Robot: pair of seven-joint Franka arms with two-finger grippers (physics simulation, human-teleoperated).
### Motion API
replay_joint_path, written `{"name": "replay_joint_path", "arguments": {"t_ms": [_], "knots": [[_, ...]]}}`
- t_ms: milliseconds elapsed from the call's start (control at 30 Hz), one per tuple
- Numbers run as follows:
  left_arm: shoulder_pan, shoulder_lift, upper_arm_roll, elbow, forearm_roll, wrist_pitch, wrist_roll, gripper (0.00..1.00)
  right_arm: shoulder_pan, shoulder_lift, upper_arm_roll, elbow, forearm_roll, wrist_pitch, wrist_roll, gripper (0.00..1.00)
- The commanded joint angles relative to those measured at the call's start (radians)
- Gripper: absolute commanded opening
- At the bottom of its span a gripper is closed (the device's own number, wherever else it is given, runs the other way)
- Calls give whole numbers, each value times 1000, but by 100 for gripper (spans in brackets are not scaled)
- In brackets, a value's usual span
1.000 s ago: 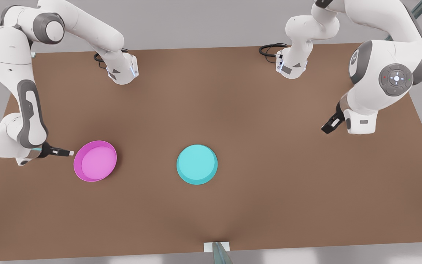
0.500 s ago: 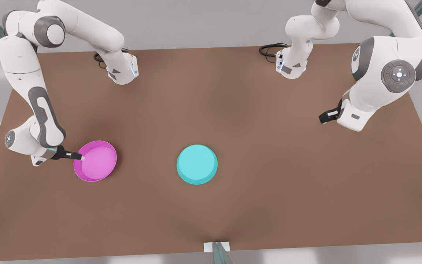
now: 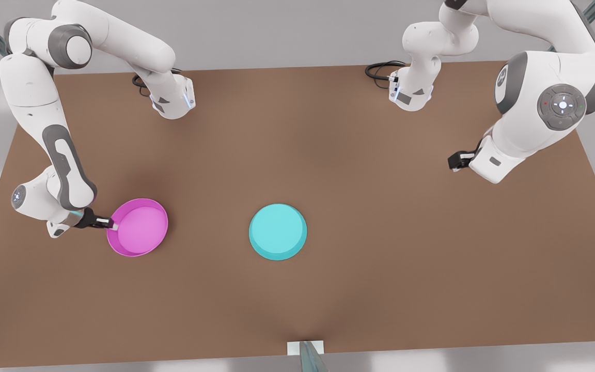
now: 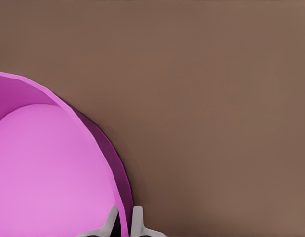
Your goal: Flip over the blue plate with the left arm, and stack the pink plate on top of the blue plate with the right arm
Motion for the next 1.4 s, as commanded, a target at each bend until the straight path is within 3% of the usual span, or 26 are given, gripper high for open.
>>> {"name": "replay_joint_path", "arguments": {"t_ms": [0, 267, 367, 600, 700, 767, 1000, 1267, 1300, 1333, 1367], "knots": [[0, -3, -1, 1, 0, 2, 149, 100, -4, 1, 1, 1, -8, 0, -44, 21], [0, -4, -1, 1, 2, 1, 149, 100, -5, -97, 48, 54, 37, -204, -43, 21], [0, -7, -1, 1, 2, 1, 149, 100, 13, -91, 156, 111, 52, -218, 16, 21], [-1, -7, -2, 0, 2, -4, 149, 100, 378, -16, 158, 221, 51, -135, 543, 21], [-1, -7, -2, 0, 0, -4, 149, 100, 499, 29, 146, 291, 37, -134, 746, 21], [-1, -7, -2, 0, 0, -4, 149, 100, 622, 30, 68, 301, 37, -126, 821, 21], [-1, -16, -2, -2, 0, -15, 149, 100, 811, 36, -14, 269, -3, -35, 921, 21], [-1, -18, -2, -2, 0, -18, 149, 100, 855, 36, -15, 255, -4, 9, 944, 23], [-1, -20, -1, -2, 2, -19, 149, 100, 857, 36, -15, 254, -4, 15, 944, 53], [0, -18, -1, -3, 2, -25, 149, 100, 857, 38, -15, 254, -4, 23, 944, 100], [-1, -20, -1, -2, 3, -32, 148, 100, 857, 38, -15, 254, -6, 32, 944, 100]]}}
